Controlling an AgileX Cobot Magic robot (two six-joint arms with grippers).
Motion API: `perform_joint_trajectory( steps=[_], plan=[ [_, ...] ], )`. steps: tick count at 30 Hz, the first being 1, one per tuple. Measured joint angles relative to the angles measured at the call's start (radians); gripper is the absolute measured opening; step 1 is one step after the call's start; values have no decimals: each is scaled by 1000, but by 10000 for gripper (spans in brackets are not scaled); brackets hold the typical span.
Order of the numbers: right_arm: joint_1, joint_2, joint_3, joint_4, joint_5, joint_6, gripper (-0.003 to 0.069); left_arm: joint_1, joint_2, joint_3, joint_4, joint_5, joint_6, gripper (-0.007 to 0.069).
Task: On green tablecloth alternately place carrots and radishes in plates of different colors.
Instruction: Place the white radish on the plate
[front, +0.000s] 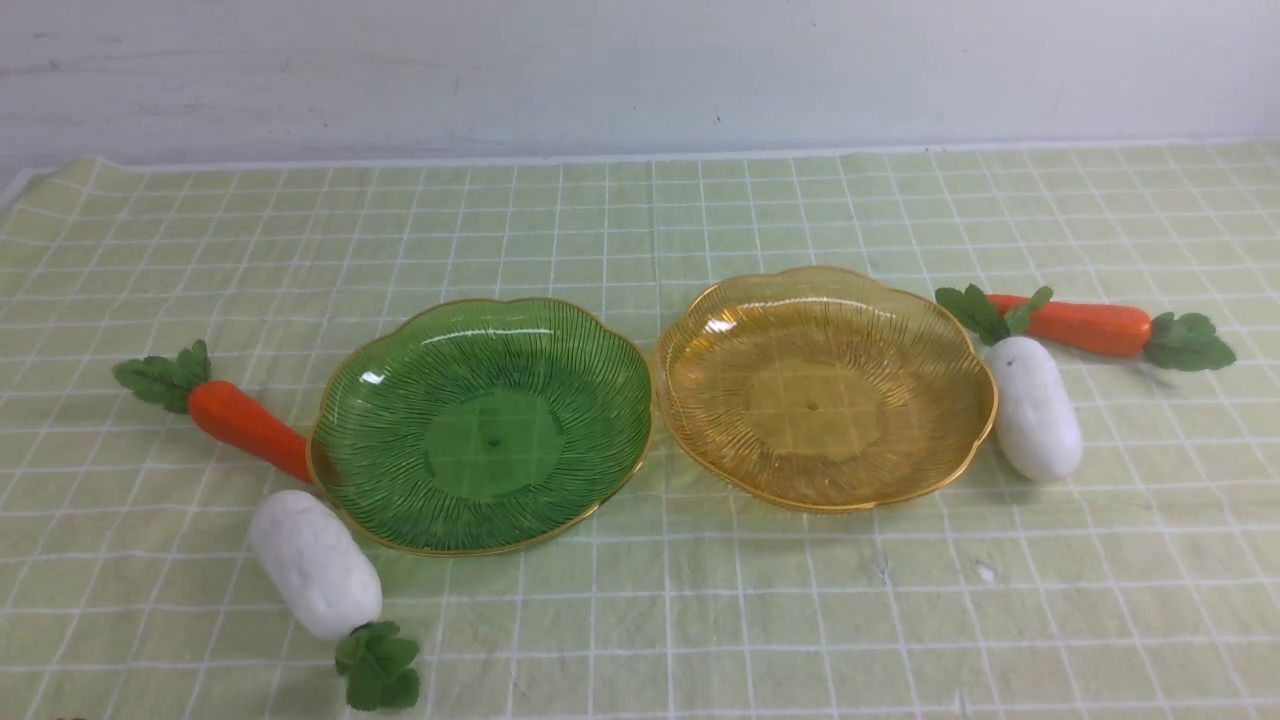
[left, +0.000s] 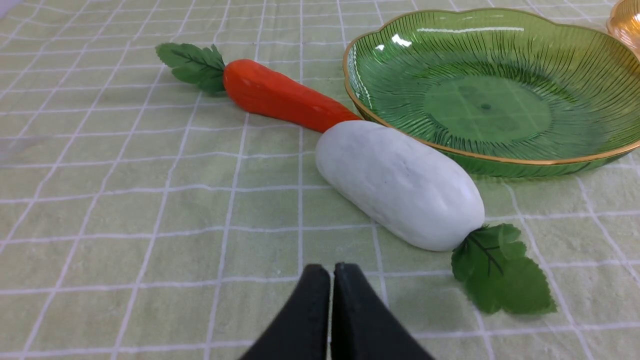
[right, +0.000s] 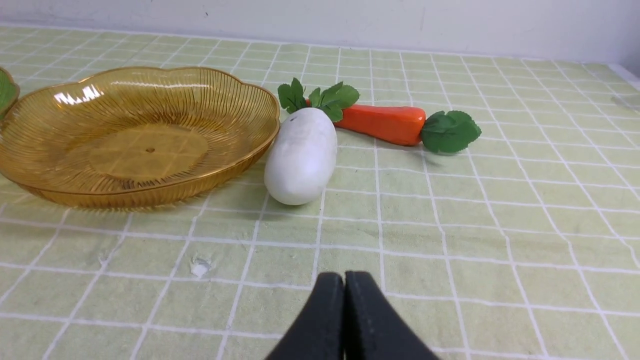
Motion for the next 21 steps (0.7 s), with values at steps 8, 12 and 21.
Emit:
perform_joint_trajectory(
  steps=[8,12,21],
  plan=[
    [0,0,0,-5,0,-1,-14,0,0,0,-5,-11,0,-8],
    [0,0,2,75,-24,36,-14,0,0,1,-199,-65,-110,-8],
    [0,0,4,674,-65,252,-14,0,0,1,-870,-104,-359,-8]
  ],
)
